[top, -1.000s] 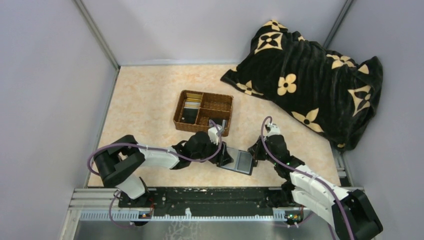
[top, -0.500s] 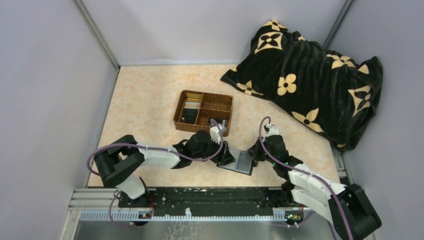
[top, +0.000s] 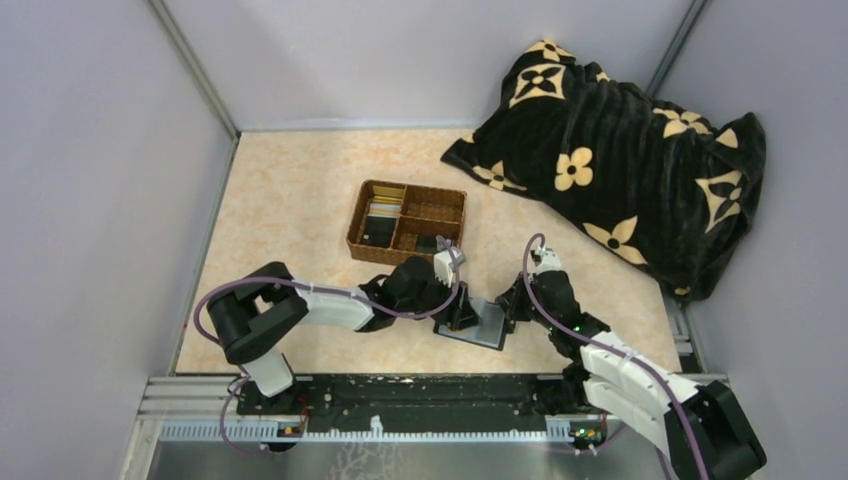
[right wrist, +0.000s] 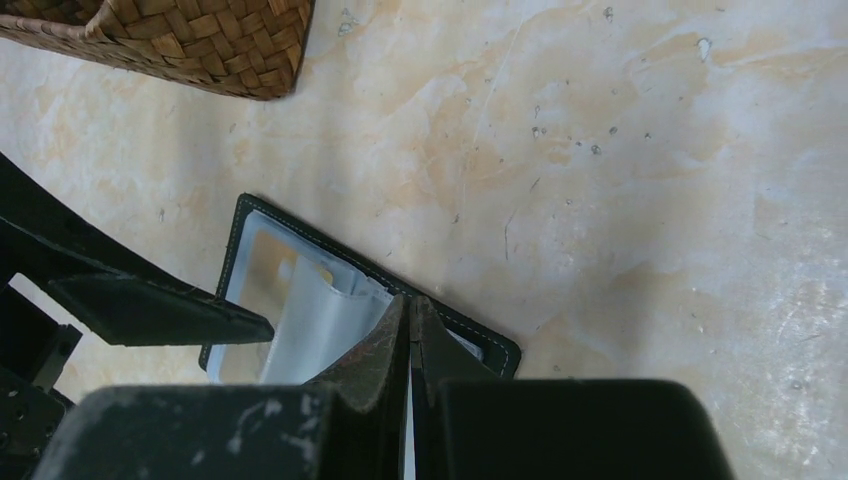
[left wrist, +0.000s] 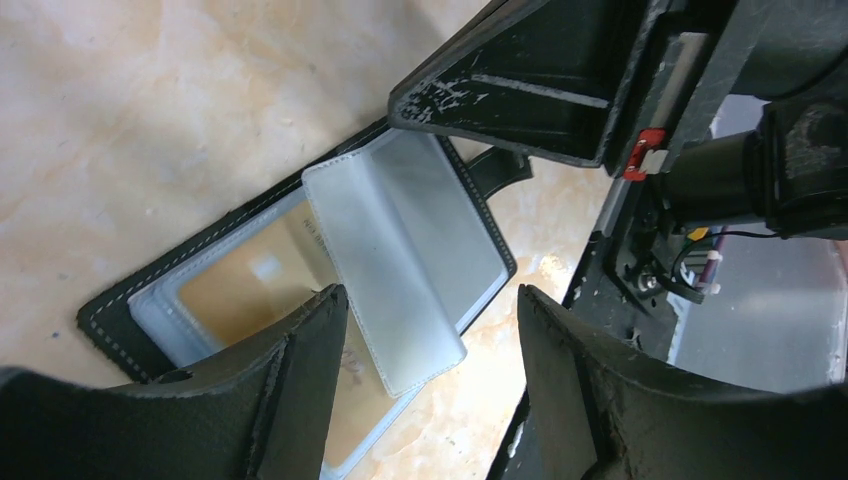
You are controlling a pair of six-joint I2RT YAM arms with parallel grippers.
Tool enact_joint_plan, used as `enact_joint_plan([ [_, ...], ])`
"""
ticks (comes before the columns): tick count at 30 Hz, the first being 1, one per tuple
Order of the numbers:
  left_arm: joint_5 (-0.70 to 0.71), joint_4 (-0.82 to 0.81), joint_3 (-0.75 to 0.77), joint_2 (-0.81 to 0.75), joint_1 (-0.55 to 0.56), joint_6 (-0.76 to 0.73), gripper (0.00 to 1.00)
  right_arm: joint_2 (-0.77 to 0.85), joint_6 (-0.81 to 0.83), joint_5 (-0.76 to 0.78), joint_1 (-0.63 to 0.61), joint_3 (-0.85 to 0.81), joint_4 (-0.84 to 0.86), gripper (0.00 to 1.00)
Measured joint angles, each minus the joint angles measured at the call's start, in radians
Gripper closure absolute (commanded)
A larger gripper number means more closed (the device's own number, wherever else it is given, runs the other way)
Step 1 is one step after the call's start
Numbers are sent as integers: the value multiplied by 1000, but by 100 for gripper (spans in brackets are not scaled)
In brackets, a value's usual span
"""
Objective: Take the credit cards out of the card holder
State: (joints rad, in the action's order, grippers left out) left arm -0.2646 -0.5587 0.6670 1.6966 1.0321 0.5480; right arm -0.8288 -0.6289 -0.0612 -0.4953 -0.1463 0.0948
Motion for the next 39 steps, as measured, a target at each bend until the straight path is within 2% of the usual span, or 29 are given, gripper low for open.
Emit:
enact_joint_plan([
  [18,-72,-40,48,44,9,-23,31,87,64,76,1,-88,-137,100],
  [31,-148,-34,212,122,64,-60,31,154,87,110,27,-137,-221,100],
  [36,-123,-19,174,94,64,-69,31,170,90,91,34,-148,-239,100],
  [39,-97,-3,124,32,42,-65,31,170,101,38,30,-150,-237,96],
])
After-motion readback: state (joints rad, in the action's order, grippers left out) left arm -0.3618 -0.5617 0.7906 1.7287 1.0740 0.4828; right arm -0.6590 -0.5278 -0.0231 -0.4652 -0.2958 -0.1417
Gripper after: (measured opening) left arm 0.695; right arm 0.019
